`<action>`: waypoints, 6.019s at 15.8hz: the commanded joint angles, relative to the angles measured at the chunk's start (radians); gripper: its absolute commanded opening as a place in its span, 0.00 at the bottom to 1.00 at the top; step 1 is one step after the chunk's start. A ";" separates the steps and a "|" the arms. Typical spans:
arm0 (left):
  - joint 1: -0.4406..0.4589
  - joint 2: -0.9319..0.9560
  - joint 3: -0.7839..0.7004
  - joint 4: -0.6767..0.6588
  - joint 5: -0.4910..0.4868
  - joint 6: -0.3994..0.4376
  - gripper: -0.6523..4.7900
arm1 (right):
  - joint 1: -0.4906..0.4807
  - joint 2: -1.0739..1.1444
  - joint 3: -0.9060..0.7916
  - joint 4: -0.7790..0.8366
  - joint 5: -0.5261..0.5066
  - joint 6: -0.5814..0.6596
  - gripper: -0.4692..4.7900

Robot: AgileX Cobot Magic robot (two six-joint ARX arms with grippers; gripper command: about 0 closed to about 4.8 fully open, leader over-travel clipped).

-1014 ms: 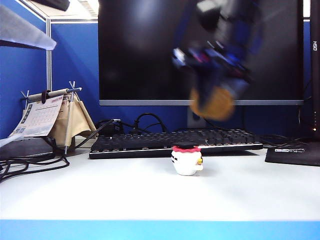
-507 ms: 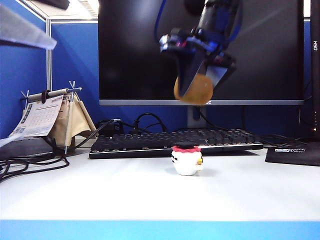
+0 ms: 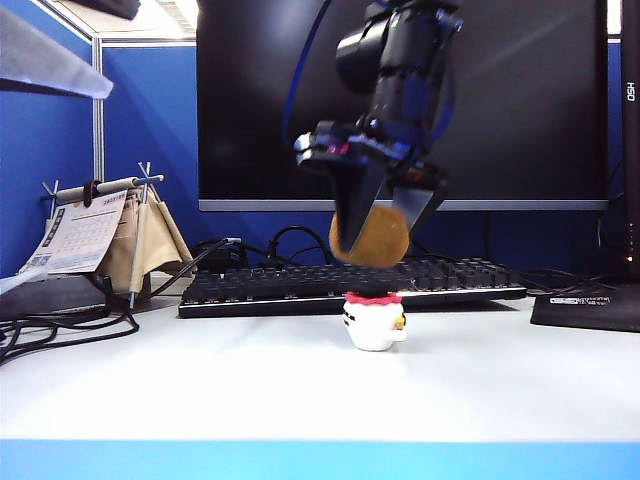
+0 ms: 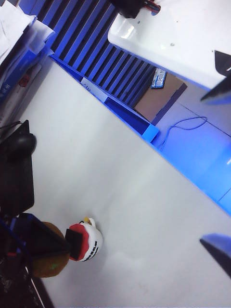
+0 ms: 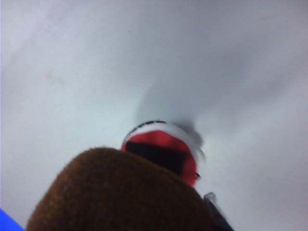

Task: Place the kiwi on top of the doll with a flat head.

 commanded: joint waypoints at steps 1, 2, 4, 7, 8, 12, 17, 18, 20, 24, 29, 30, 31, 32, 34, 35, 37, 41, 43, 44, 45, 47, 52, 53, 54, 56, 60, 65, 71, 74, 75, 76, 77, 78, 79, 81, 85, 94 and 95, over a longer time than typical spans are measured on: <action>0.000 -0.002 0.001 0.001 0.000 -0.003 0.76 | 0.005 0.000 0.002 0.007 0.000 0.003 0.57; 0.000 -0.002 0.001 -0.001 0.001 -0.003 0.76 | 0.005 0.000 0.002 0.013 0.002 0.003 0.57; 0.000 -0.001 0.001 -0.003 0.001 -0.003 0.76 | 0.004 0.002 0.001 0.013 0.001 0.003 0.57; 0.000 -0.001 0.001 -0.003 0.000 -0.003 0.76 | 0.002 0.025 0.001 0.004 0.002 0.003 0.57; 0.000 -0.001 0.001 -0.003 0.000 -0.003 0.76 | 0.002 0.030 0.000 0.004 0.002 0.003 0.57; 0.000 -0.001 0.001 -0.026 -0.022 0.001 0.76 | 0.000 0.037 0.000 0.003 0.002 0.003 0.57; 0.000 -0.002 0.001 -0.027 -0.022 0.001 0.76 | 0.000 0.037 0.000 0.003 0.002 0.003 0.57; 0.000 -0.002 0.001 -0.026 -0.022 0.001 0.76 | 0.000 0.037 0.000 0.002 0.002 0.003 0.57; 0.000 -0.002 0.001 -0.024 -0.026 0.001 0.76 | 0.000 0.037 0.000 -0.003 0.002 0.003 0.58; 0.000 -0.002 0.001 -0.023 -0.044 0.001 0.76 | 0.003 0.037 0.000 -0.013 0.002 0.003 0.75; 0.000 -0.001 0.001 -0.016 -0.045 0.003 0.76 | 0.003 0.037 0.000 -0.013 0.002 0.003 0.92; 0.000 -0.001 0.001 -0.016 -0.045 0.005 0.76 | 0.004 0.037 0.000 -0.010 0.002 0.003 0.92; 0.000 -0.001 0.001 -0.016 -0.045 0.005 0.76 | 0.004 0.037 0.001 -0.008 0.002 0.003 0.92; 0.000 -0.001 0.001 -0.016 -0.045 0.005 0.76 | 0.004 0.037 0.001 -0.003 0.002 0.003 0.92; 0.000 -0.001 0.001 -0.016 -0.045 0.005 0.76 | 0.004 0.034 0.002 0.000 0.003 0.003 1.00; 0.000 -0.001 0.001 -0.017 -0.044 0.005 0.76 | 0.004 0.027 0.003 -0.002 0.003 0.003 1.00; 0.000 -0.002 0.001 -0.017 -0.044 0.005 0.76 | 0.003 -0.005 0.003 0.003 0.022 0.003 1.00; 0.000 -0.002 0.002 -0.008 -0.115 0.009 0.76 | 0.003 -0.130 0.003 0.027 0.026 0.002 1.00; 0.000 -0.002 0.002 -0.010 -0.157 0.008 0.76 | 0.003 -0.203 0.003 0.017 0.027 0.004 1.00; 0.000 -0.002 0.002 -0.013 -0.156 0.008 0.73 | 0.003 -0.258 0.002 -0.012 0.027 0.003 0.82; 0.001 -0.002 0.002 -0.017 -0.161 0.009 0.70 | 0.003 -0.319 -0.003 -0.034 0.024 0.003 0.58; 0.001 -0.002 0.002 -0.016 -0.251 0.008 0.39 | 0.003 -0.430 -0.043 0.013 0.026 0.030 0.55; 0.002 -0.005 -0.002 0.042 -0.486 0.011 0.15 | 0.004 -0.916 -0.492 0.449 0.032 0.129 0.48; 0.002 -0.005 -0.009 0.060 -0.485 0.033 0.15 | 0.005 -1.007 -0.597 0.523 0.057 0.142 0.48; 0.002 -0.005 -0.024 0.087 -0.484 0.062 0.15 | 0.005 -1.099 -0.706 0.594 0.090 0.149 0.48; 0.002 -0.005 -0.092 0.180 -0.489 0.074 0.15 | 0.005 -1.321 -0.967 0.744 0.175 0.202 0.47; 0.003 -0.005 -0.249 0.428 -0.487 0.045 0.15 | 0.005 -1.612 -1.281 0.885 0.230 0.222 0.46; 0.035 -0.005 -0.361 0.489 -0.417 -0.124 0.11 | 0.005 -1.851 -1.565 1.019 0.315 0.234 0.11; 0.041 -0.002 -0.438 0.550 -0.391 -0.056 0.11 | 0.005 -1.902 -1.764 1.052 0.343 0.283 0.08; 0.041 -0.002 -0.453 0.613 -0.251 -0.063 0.11 | 0.005 -1.902 -1.804 1.053 0.342 0.297 0.08; 0.041 -0.002 -0.453 0.613 -0.238 -0.063 0.11 | 0.005 -1.902 -1.815 1.051 0.343 0.299 0.08; 0.041 -0.002 -0.452 0.612 -0.232 -0.063 0.11 | 0.005 -1.902 -1.838 1.052 0.339 0.302 0.08; 0.041 -0.002 -0.452 0.612 -0.217 -0.061 0.11 | 0.005 -1.902 -1.852 1.051 0.336 0.320 0.08; 0.041 -0.002 -0.452 0.612 -0.216 -0.061 0.11 | 0.005 -1.902 -1.862 1.050 0.335 0.334 0.08; 0.041 -0.002 -0.452 0.612 -0.219 -0.063 0.11 | 0.005 -1.902 -1.879 1.048 0.335 0.360 0.08; 0.040 -0.002 -0.452 0.610 -0.284 -0.064 0.11 | 0.005 -1.901 -1.894 1.044 0.335 0.398 0.08; 0.039 -0.002 -0.452 0.610 -0.291 -0.063 0.12 | 0.005 -1.901 -1.894 1.045 0.358 0.398 0.08; 0.039 -0.002 -0.452 0.610 -0.291 -0.063 0.12 | 0.005 -1.902 -1.894 1.030 0.200 0.401 0.08; 0.039 -0.002 -0.452 0.609 -0.291 -0.058 0.12 | 0.005 -1.902 -1.894 1.030 0.200 0.400 0.08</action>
